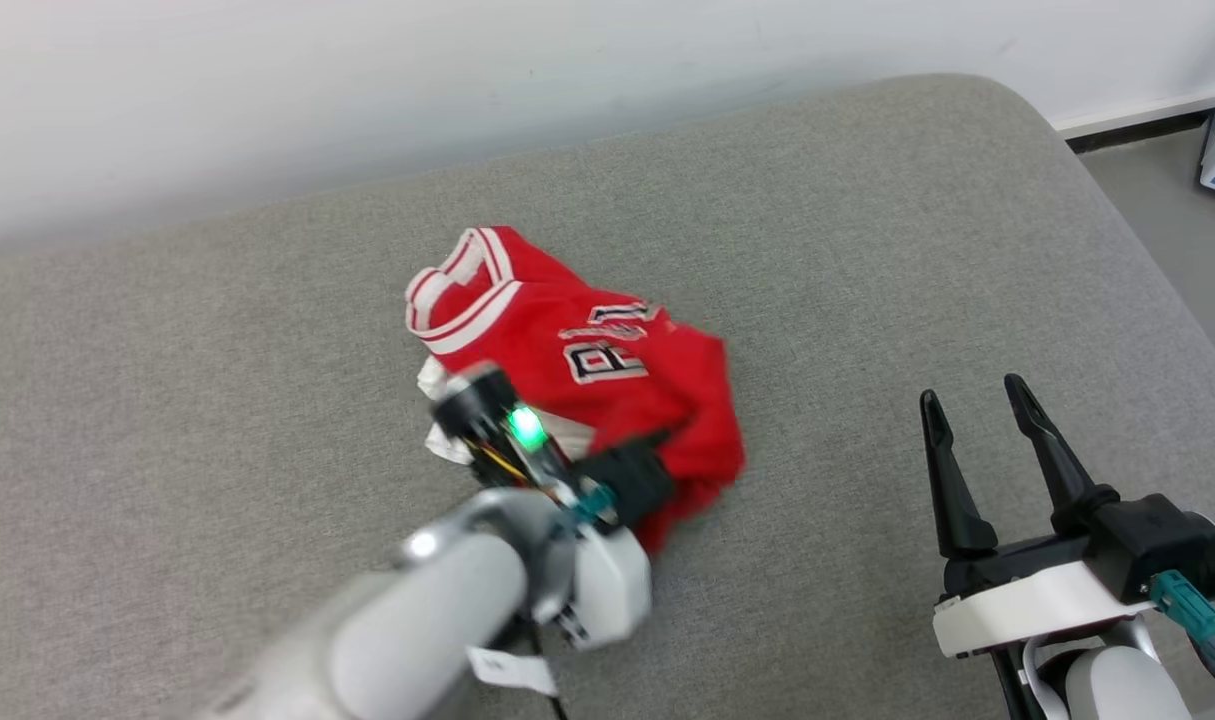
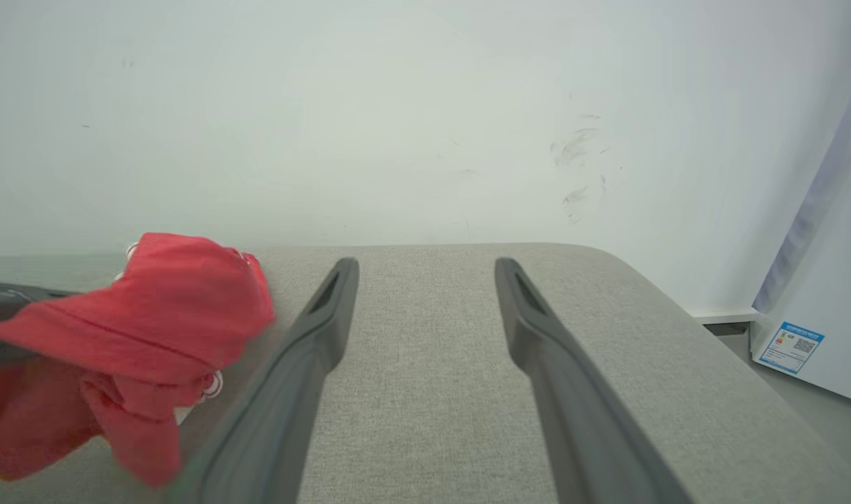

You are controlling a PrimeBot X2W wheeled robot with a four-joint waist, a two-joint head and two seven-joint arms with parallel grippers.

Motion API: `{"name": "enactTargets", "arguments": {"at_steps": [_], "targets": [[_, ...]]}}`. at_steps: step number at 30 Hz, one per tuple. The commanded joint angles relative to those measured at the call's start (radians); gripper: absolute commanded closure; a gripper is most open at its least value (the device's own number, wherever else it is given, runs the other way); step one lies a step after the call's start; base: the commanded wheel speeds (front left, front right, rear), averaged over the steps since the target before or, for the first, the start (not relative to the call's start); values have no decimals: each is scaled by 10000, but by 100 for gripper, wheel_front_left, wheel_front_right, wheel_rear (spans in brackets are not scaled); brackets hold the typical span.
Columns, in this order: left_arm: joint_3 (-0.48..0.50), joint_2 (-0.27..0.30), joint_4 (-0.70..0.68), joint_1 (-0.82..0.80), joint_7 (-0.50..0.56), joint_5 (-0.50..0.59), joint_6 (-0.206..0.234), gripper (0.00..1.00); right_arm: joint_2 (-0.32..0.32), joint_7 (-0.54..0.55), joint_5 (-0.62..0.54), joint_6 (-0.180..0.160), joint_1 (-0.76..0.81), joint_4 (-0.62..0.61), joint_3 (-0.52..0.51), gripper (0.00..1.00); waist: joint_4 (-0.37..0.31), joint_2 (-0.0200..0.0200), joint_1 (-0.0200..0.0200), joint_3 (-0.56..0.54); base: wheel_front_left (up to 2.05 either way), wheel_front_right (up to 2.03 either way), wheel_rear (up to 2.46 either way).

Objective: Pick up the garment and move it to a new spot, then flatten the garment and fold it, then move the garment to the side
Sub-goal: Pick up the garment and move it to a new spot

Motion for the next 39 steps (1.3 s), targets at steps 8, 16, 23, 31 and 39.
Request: {"name": "enactTargets", "arguments": {"at_steps": [8,16,23,31,39], "targets": [[-879,-1798,1784,867,-376,-353,-36,0,29,-30,-144,-7,123,50,-62,0,446,-1,1,-155,0,0,0],[-321,-1857,2681,1061,-1191,-923,278,0,26,-30,-151,-7,259,139,-125,0,1286,-1,1,-572,0,0,0],[908,-873,2157,1321,-1663,-1573,877,0,21,-30,-330,-7,573,121,-303,0,2124,-1,1,-1093,0,0,0],[2671,442,635,2612,-1823,-2416,1843,0,25,-30,-417,-7,828,119,-304,0,2747,-1,1,-1520,0,0,0],[4828,617,-1498,4798,-1824,-2373,2624,0,22,-30,-421,-7,1024,114,-236,0,3036,-1,1,-1661,0,0,0]]}}
